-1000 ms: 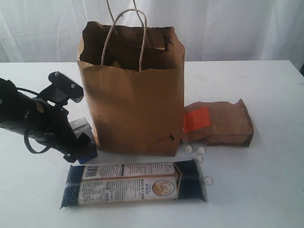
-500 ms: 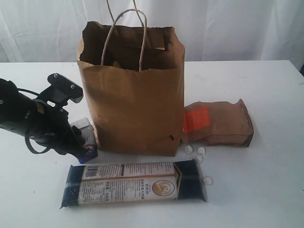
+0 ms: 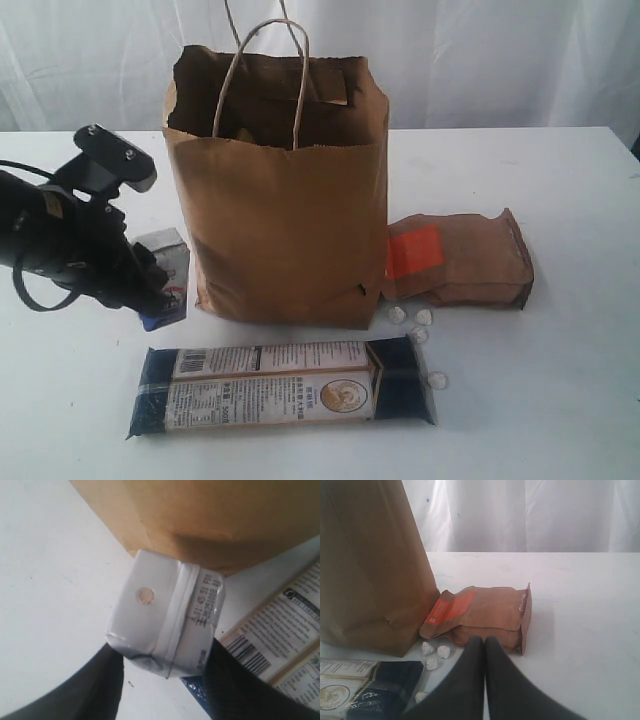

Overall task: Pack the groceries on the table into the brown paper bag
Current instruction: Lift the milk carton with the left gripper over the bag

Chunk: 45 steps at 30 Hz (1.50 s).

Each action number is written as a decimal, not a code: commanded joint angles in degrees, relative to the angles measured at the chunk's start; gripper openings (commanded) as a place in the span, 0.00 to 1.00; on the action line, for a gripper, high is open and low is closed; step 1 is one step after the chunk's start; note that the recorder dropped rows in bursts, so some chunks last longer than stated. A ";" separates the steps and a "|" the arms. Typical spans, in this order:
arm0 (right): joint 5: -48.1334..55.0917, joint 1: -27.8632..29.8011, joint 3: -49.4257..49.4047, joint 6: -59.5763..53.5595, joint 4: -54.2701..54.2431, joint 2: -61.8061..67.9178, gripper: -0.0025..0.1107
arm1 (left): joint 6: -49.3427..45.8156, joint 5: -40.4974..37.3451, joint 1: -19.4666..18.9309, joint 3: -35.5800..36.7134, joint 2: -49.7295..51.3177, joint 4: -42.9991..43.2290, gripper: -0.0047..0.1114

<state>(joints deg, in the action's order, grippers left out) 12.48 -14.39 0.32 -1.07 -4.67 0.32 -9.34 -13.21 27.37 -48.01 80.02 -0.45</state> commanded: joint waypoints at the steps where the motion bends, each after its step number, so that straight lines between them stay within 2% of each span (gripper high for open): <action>1: 0.12 0.22 -0.32 0.08 0.43 -0.32 0.02 | 0.70 -2.10 -0.01 -0.11 -5.28 -0.13 0.04; 7: 0.12 0.22 -0.32 0.08 0.43 -0.32 0.02 | 2.13 -9.04 -0.01 -0.11 -10.33 -0.13 0.04; 17: 0.12 0.22 -0.32 0.08 0.43 -0.32 0.02 | 4.83 -13.12 -0.01 -0.45 -17.35 -0.13 0.04; 24: 0.12 0.22 -0.32 0.08 0.43 -0.32 0.02 | 4.83 -28.25 -0.01 -11.76 -18.10 -0.13 0.04; 28: 0.12 0.22 -0.32 0.46 0.43 -0.32 0.02 | 4.83 -33.46 -0.01 -20.08 -18.10 -0.35 0.04; 36: 0.12 0.22 -0.32 0.66 0.43 -0.32 0.02 | 4.83 -37.92 -0.01 -34.51 -16.56 -0.35 0.04; 45: 0.12 0.22 -0.32 0.66 0.43 -0.32 0.02 | 4.83 -37.80 -0.01 -44.35 -9.87 -0.48 0.04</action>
<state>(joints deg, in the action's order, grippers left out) 12.48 -14.39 0.32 -0.68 -4.67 0.32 -4.95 -51.75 27.37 -89.42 68.28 -0.41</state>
